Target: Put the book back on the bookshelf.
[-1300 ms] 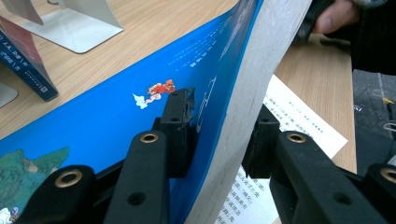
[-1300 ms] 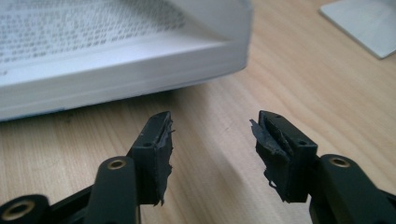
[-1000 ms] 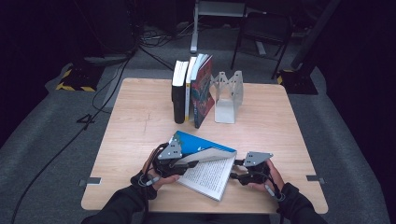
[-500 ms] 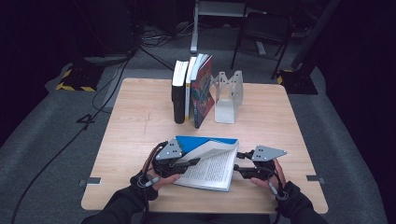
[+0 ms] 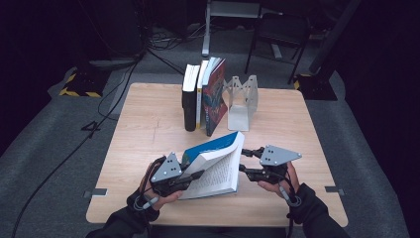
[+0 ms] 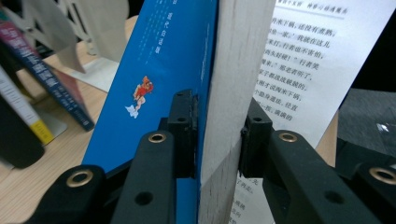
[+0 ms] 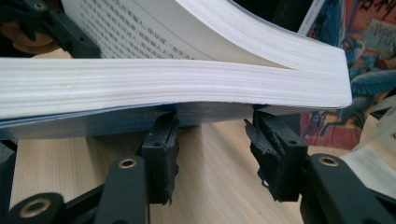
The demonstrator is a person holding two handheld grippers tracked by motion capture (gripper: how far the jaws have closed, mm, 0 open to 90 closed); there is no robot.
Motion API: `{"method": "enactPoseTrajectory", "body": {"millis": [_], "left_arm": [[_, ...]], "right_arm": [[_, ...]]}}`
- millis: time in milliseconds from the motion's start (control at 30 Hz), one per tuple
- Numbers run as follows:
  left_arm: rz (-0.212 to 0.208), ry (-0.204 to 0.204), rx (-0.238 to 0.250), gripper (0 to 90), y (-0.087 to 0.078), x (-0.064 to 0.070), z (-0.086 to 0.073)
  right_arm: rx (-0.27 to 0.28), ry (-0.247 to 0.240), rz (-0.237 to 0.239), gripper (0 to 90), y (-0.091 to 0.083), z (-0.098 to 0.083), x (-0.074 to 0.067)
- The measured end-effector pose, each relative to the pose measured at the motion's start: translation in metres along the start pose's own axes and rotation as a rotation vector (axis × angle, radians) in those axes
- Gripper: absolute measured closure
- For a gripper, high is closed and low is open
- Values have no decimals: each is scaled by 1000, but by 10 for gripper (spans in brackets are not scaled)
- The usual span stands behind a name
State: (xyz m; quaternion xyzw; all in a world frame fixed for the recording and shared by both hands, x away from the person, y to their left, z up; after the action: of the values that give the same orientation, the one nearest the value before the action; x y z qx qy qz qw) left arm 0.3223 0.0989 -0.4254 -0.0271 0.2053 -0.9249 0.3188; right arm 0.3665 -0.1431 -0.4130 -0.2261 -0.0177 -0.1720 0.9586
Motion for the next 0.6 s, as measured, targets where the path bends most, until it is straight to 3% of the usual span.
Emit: {"method": "enactPoseTrajectory", "body": {"millis": [200,300,400,500,600], "left_arm": [[68,26,-17,612,-7,6,-8],[55,21,-40,584,-6,6,-11],[7,-19,-28,587,-3,2,-10],[1,-1,-28,686,1,-1,-7],[-30,6,-34,717,7,-1,-4]], "right_arm": [[-6,-15,-16,467,8,17,-2],[11,-11,-14,467,12,22,-2],[16,-11,-10,471,14,25,-2],[44,13,31,460,12,21,0],[61,41,44,460,9,14,5]]}}
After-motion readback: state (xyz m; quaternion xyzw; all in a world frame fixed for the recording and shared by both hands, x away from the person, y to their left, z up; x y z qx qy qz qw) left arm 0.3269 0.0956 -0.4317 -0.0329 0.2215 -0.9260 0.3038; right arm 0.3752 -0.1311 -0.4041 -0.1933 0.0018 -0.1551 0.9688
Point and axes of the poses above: each handheld gripper's, and its own axes: y roughly forward along the jaws, z roughly out of its top, x roughly to its right, the point moved 5 cm from there along y, roughly forward along the jaws, and after that the axes turned 8 degrees about z, right-handed, at the moved point
